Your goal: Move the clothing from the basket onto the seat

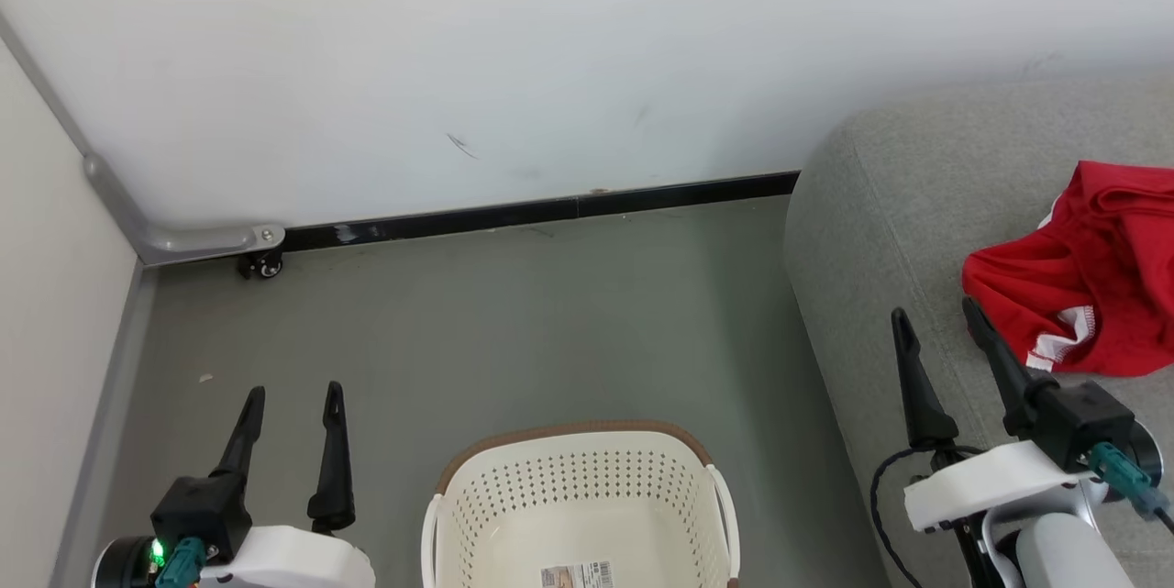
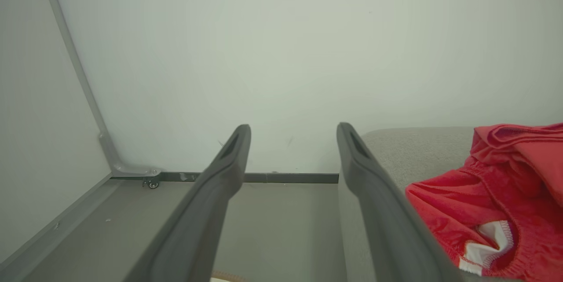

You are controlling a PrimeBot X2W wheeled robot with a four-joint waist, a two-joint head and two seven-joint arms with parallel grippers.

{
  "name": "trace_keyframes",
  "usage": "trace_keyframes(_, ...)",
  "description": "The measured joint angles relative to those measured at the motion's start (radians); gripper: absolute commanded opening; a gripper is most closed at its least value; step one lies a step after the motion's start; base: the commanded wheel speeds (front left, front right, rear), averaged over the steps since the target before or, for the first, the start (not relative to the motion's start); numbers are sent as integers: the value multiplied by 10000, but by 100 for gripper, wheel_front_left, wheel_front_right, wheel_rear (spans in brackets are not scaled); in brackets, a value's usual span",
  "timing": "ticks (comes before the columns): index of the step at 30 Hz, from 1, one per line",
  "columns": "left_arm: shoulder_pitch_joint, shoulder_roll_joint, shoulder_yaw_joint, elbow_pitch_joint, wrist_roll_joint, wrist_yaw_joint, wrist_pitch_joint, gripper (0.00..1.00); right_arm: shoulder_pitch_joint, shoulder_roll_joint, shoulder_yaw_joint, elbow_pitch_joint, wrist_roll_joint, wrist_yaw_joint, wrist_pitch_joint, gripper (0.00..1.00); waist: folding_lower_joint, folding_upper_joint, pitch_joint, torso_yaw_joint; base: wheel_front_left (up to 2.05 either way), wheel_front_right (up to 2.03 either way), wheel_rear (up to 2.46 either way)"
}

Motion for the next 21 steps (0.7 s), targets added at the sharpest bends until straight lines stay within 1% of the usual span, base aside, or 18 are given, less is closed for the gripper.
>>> trace_keyframes(2,141,-36,-67,75,4,-71,0,100,376,42,-155,-230,-17,0,0,100,0,0,-159,105,0,0,0)
trace_keyframes(9,147,-224,-226,245,17,-82,0,100,1151,259,-341,-646,-111,0,17,100,0,0,-452,285,0,0,0)
trace_keyframes(11,147,-268,-290,316,17,-173,0,100,1336,270,-414,-763,-155,0,52,100,0,0,-517,314,0,0,0)
trace_keyframes(21,213,-337,-447,514,94,-259,0,100,1987,424,-510,-1302,-284,0,205,100,0,0,-657,223,0,0,0)
